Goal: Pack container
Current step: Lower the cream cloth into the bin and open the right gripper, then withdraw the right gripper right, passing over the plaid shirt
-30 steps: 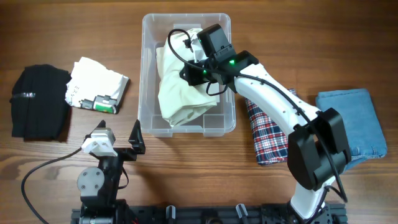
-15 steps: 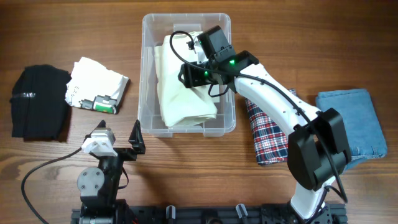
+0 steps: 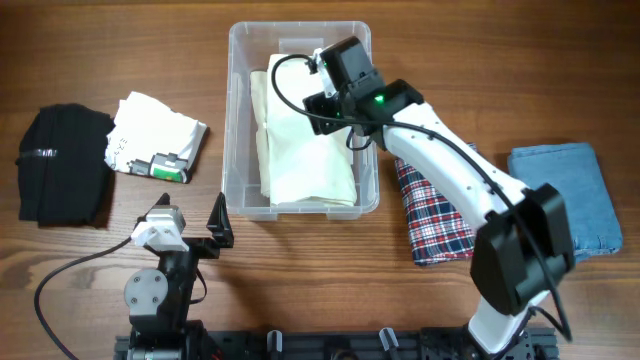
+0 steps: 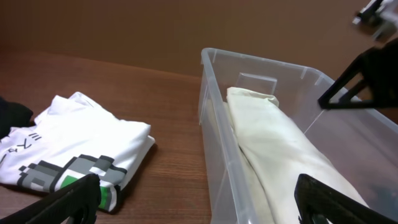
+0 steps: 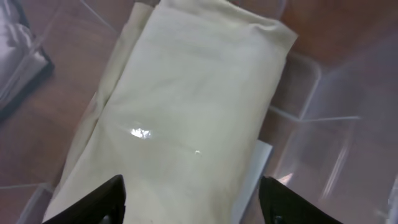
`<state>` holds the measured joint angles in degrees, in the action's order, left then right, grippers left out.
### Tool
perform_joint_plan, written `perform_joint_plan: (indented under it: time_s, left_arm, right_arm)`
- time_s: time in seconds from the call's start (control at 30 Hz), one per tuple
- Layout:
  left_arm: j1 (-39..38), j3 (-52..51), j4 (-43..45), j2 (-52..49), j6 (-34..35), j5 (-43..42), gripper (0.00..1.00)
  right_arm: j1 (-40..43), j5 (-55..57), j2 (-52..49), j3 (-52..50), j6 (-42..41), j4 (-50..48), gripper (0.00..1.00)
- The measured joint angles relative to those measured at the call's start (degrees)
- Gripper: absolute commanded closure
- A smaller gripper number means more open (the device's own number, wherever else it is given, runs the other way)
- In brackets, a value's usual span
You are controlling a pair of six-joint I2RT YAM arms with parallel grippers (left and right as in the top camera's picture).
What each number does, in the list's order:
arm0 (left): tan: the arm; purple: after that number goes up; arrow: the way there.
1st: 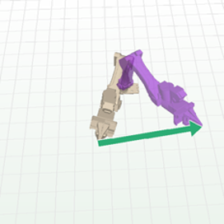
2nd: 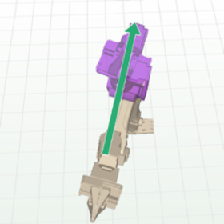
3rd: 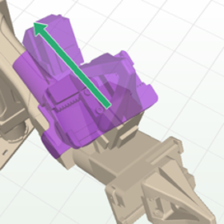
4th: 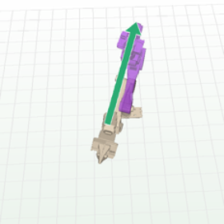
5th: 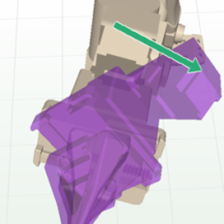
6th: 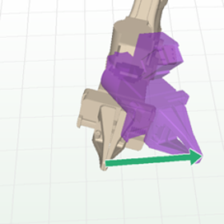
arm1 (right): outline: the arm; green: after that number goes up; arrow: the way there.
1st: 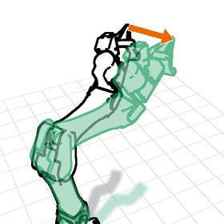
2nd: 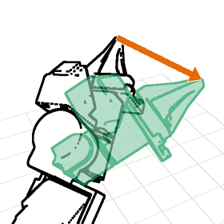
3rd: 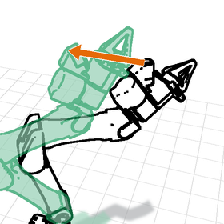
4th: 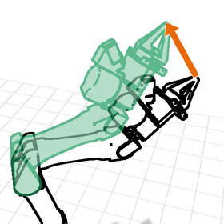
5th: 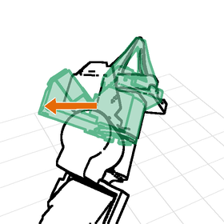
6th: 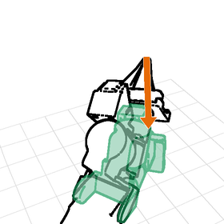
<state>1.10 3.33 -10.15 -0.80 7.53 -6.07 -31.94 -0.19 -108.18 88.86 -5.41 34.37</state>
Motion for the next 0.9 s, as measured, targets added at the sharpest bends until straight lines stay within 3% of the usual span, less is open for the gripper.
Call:
perform_joint_plan:
  time_s: [0.23,0.4,0.63,0.73,0.9]
  left_arm:
    - [0.0,0.0,0.0,0.0,0.0,0.0,0.00]
    - [0.0,0.0,0.0,0.0,0.0,0.0,0.00]
    - [0.0,0.0,0.0,0.0,0.0,0.0,0.00]
    - [0.0,0.0,0.0,0.0,0.0,0.0,0.00]
    - [0.0,0.0,0.0,0.0,0.0,0.0,0.00]
  right_arm:
    - [-0.5,0.7,1.7,0.9,0.4,4.2,0.46]
    - [0.8,0.9,4.4,0.9,-3.3,8.1,0.45]
    - [10.9,2.8,17.1,1.3,-6.4,21.8,0.35]
    - [13.8,5.7,18.6,1.6,-6.8,28.4,0.24]
    - [19.6,7.2,18.6,1.4,-7.8,33.2,0.20]
